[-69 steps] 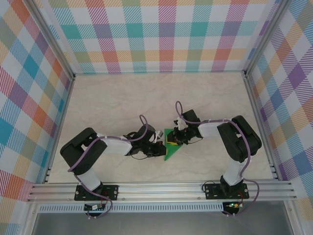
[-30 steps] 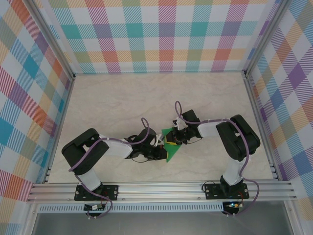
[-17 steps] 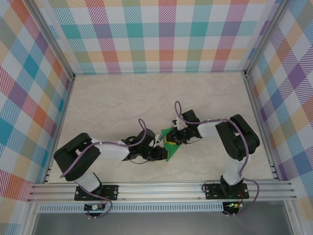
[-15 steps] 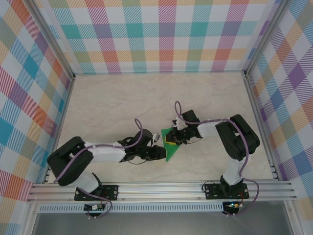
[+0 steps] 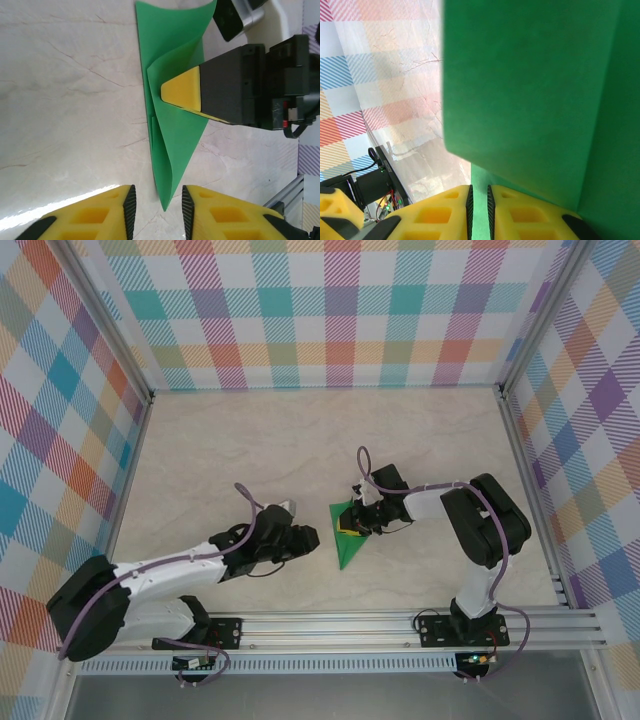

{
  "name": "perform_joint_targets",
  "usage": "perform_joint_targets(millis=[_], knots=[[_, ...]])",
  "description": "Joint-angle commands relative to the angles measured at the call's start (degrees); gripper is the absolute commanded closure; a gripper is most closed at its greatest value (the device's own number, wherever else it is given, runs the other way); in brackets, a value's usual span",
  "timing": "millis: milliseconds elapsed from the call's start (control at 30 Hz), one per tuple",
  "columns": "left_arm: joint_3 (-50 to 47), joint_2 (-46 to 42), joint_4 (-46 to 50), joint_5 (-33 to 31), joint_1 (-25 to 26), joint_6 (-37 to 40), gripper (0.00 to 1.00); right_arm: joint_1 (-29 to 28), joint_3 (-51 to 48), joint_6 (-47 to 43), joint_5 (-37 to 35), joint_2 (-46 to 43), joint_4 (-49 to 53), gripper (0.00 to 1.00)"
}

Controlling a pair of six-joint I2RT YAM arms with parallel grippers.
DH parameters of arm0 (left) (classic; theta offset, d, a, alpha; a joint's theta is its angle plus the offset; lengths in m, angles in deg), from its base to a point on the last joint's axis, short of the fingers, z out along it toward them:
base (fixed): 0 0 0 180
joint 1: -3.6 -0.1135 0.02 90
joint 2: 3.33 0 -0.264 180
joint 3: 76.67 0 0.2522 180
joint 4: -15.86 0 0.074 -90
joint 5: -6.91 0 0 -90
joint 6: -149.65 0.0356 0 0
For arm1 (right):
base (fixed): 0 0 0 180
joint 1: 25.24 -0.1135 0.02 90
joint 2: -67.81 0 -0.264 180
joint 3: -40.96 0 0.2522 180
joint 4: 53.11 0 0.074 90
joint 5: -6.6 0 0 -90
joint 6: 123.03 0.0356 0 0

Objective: Fold a paper plane with a square sheet of paper (pick it up from the middle)
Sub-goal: Fourth fold the wing at the center of the table.

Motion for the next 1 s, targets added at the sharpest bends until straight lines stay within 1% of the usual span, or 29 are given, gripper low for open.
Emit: perform_joint_targets(millis=[0,133,200,300,433,600,833,967], knots=[[4.3,6.1,-6.4,5.9,1.3,0.2,0.72,-0.2,-1.7,-0.6,-9.2,4.7,5.5,0.82],[8.1,14.0,-10.8,8.6,2.1,-0.8,0.76,-0.2,-1.8,-0.7,-9.5,4.7,5.8,0.82],[9.4,16.9,-11.8,9.0,2.4,-1.3,0.78,-0.2,-1.8,-0.8,-9.6,4.6,5.9,0.82],[9.6,19.8,-13.5,9.3,2.4,-1.7,0.79,-0.2,-2.0,-0.8,-9.6,4.4,6.0,0.82],[9.2,22.9,-17.3,11.4,2.4,-2.0,0.79,-0.2,-2.2,-0.9,-9.6,4.2,6.1,0.82],[8.5,25.0,-19.5,12.6,2.5,-1.6,0.79,-0.2,-2.2,-1.0,-9.5,4.4,6.0,0.82],[6.3,25.7,-17.5,12.5,2.5,-1.6,0.79,-0.2,-2.4,-1.0,-9.7,4.6,6.0,0.82],[4.4,27.8,-21.0,14.7,3.1,-3.0,0.79,-0.2,-2.6,-1.0,-9.8,4.6,5.9,0.82]])
